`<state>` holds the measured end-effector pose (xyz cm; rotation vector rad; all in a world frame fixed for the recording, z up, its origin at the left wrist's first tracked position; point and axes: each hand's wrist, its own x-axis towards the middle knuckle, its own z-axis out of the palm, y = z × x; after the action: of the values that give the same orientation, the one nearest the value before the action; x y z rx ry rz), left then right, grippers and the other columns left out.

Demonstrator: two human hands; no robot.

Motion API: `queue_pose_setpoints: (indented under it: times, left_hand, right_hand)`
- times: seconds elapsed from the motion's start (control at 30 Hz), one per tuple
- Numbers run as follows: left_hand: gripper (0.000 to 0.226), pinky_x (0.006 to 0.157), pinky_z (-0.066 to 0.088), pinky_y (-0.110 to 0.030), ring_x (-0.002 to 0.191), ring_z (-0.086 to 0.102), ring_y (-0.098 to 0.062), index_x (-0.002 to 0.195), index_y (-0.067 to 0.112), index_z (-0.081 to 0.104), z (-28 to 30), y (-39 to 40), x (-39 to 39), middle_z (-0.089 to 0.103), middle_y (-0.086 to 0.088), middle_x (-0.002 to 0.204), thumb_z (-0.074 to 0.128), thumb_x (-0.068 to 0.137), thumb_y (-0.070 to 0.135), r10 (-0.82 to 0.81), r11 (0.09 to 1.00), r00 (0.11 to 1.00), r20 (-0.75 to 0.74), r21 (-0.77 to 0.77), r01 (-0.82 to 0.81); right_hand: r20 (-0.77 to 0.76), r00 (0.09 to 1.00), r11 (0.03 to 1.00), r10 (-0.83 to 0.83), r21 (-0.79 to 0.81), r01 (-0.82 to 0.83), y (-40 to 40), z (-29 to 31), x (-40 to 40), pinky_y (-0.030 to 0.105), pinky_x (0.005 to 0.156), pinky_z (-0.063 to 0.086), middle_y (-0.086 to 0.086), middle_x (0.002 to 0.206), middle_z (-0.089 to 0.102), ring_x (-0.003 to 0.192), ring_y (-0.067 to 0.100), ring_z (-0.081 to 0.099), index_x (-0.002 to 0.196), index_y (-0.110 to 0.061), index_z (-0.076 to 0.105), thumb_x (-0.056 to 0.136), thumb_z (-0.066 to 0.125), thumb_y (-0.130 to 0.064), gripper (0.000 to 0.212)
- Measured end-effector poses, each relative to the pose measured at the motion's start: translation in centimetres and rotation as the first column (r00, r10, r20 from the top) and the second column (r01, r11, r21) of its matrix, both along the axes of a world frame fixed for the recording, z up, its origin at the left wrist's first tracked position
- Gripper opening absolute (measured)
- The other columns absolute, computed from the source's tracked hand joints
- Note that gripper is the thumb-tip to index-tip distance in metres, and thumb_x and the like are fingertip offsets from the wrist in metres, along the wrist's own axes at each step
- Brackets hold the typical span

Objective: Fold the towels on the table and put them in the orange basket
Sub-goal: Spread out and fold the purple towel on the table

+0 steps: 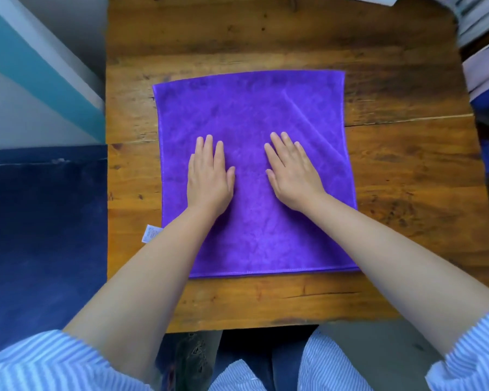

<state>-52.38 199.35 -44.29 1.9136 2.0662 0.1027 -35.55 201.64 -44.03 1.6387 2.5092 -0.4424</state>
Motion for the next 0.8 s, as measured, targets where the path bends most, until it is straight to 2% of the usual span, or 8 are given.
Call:
queue_pose_setpoints:
  times: [0.1, 0.2, 0.33, 0.4, 0.47, 0.53, 0.7, 0.8]
  left_hand:
    - [0.059, 0.117, 0.004, -0.039, 0.145, 0.004, -0.026, 0.145, 0.006, 0.02, -1.1, 0.3, -0.6, 0.01, -0.012, 0.156, 0.037, 0.096, 0.033, 0.039, 0.998, 0.998, -0.042, -0.037, -0.041]
    - [0.059, 0.116, 0.003, -0.038, 0.145, 0.008, -0.026, 0.145, 0.006, 0.022, -1.4, -0.2, -0.9, 0.014, -0.011, 0.156, 0.04, 0.095, 0.034, 0.045, 0.998, 0.998, -0.052, -0.036, -0.047]
    - [0.059, 0.116, 0.005, -0.039, 0.144, 0.012, -0.027, 0.143, 0.005, 0.027, -1.1, -0.1, -0.8, 0.019, -0.012, 0.154, 0.044, 0.094, 0.032, 0.058, 0.997, 0.997, -0.041, -0.044, -0.06]
    - [0.059, 0.116, 0.006, -0.039, 0.144, 0.014, -0.026, 0.143, 0.005, 0.028, -1.0, -0.1, -0.8, 0.02, -0.011, 0.154, 0.043, 0.093, 0.033, 0.066, 0.996, 0.997, -0.041, -0.051, -0.068]
    - [0.061, 0.116, 0.008, -0.04, 0.144, 0.016, -0.027, 0.142, 0.005, 0.031, -0.9, 0.0, -0.7, 0.023, -0.012, 0.153, 0.037, 0.09, 0.037, 0.077, 0.995, 0.996, -0.042, -0.055, -0.079]
    - [0.065, 0.115, 0.01, -0.041, 0.143, 0.019, -0.028, 0.141, 0.005, 0.034, -0.7, 0.2, -0.6, 0.026, -0.012, 0.152, 0.033, 0.085, 0.038, 0.083, 0.995, 0.996, -0.042, -0.059, -0.085]
    - [0.065, 0.115, 0.01, -0.042, 0.143, 0.02, -0.028, 0.14, 0.005, 0.034, -0.5, 0.5, -0.6, 0.027, -0.012, 0.152, 0.035, 0.084, 0.038, 0.076, 0.994, 0.996, -0.043, -0.069, -0.079]
    - [0.065, 0.116, 0.01, -0.041, 0.143, 0.019, -0.028, 0.141, 0.006, 0.034, -0.4, 0.8, -0.8, 0.026, -0.012, 0.152, 0.034, 0.084, 0.038, 0.056, 0.995, 0.997, -0.049, -0.076, -0.06]
  right_hand:
    - [0.002, 0.999, 0.999, 0.042, -0.023, -0.042, 1.6, -0.3, 1.1, 0.037, 0.117, -0.003, 0.012, 0.156, 0.004, 0.145, 0.026, 0.002, 0.145, -0.01, 0.015, 0.098, 0.031, -0.029, 0.054]
    - [-0.021, 1.0, 0.999, -0.003, -0.037, 0.002, 2.3, -0.1, 3.4, 0.038, 0.117, 0.002, 0.015, 0.155, 0.008, 0.144, 0.029, 0.006, 0.144, -0.01, 0.021, 0.095, 0.04, -0.034, 0.058]
    - [0.017, 0.998, 0.997, -0.06, -0.039, 0.06, 3.3, 0.4, 5.6, 0.035, 0.116, 0.001, 0.008, 0.156, 0.009, 0.145, 0.022, 0.006, 0.145, -0.011, 0.017, 0.095, 0.037, -0.036, 0.059]
    - [-0.075, 0.989, 0.99, -0.124, -0.073, 0.119, 3.6, 1.0, 5.8, 0.034, 0.116, 0.004, 0.008, 0.156, 0.011, 0.144, 0.022, 0.007, 0.145, -0.009, 0.02, 0.096, 0.037, -0.031, 0.056]
    - [-0.256, 0.939, 0.973, -0.23, -0.093, 0.213, 3.6, 1.6, 6.0, 0.032, 0.115, 0.013, 0.014, 0.151, 0.026, 0.142, 0.026, 0.02, 0.14, -0.003, 0.031, 0.096, 0.039, -0.022, 0.049]
    - [-0.356, 0.866, 0.931, -0.35, -0.032, 0.363, 4.2, 2.2, 6.4, 0.031, 0.11, 0.025, 0.019, 0.14, 0.043, 0.132, 0.031, 0.037, 0.132, 0.002, 0.043, 0.094, 0.043, -0.016, 0.042]
    - [-0.273, 0.711, 0.736, -0.648, 0.016, 0.677, 10.0, 2.7, 6.7, 0.035, 0.098, 0.032, 0.015, 0.125, 0.053, 0.119, 0.029, 0.045, 0.124, -0.006, 0.052, 0.091, 0.049, -0.029, 0.04]
    - [-0.26, 0.62, 0.638, -0.74, 0.018, 0.77, 13.1, 2.7, 6.4, 0.036, 0.099, 0.032, 0.012, 0.119, 0.059, 0.114, 0.027, 0.05, 0.113, -0.008, 0.06, 0.092, 0.05, -0.028, 0.031]
